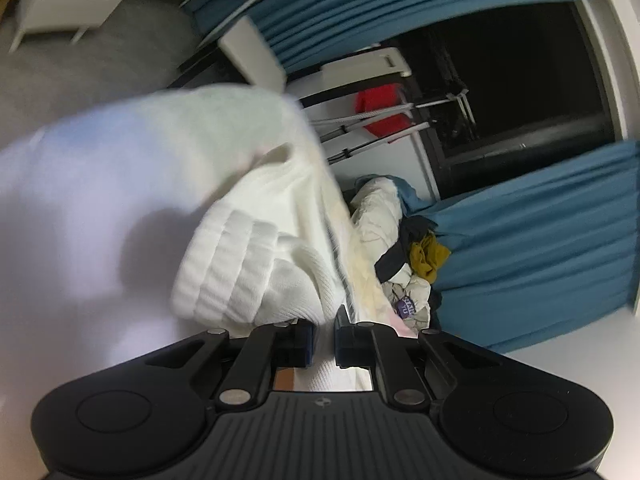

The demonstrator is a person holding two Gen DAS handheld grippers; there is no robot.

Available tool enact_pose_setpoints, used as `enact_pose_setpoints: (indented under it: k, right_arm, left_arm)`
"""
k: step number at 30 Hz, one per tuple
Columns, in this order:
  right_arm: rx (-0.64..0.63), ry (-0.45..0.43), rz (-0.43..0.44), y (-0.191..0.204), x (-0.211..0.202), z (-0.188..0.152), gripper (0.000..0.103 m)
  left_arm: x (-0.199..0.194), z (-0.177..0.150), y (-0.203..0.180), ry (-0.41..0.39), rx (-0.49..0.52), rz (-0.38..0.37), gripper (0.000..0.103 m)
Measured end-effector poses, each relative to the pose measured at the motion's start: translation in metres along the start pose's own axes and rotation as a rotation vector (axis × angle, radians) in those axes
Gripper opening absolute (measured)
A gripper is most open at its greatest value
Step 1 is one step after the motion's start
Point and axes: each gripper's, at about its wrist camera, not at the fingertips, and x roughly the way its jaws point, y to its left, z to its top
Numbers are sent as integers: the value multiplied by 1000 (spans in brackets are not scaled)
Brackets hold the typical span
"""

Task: Fold clothes

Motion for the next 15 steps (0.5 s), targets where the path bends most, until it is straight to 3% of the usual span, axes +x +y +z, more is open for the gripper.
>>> enact_pose_setpoints:
  k: [4, 8, 11, 15]
  right_arm:
    - [-24, 11, 44, 69, 42, 12, 6]
    - [-133, -13, 68, 140, 100, 2, 6]
    - [-204, -21, 69, 178, 152, -19, 6]
    - [-317, -14, 12, 205, 224, -53, 6]
  left_arm:
    - [48, 43, -31, 8, -20, 24, 10]
    - [124, 78, -69, -19, 42, 85, 10]
    - [198, 86, -94, -64, 173, 164, 11]
    - [288, 88, -95, -43, 202, 246, 11]
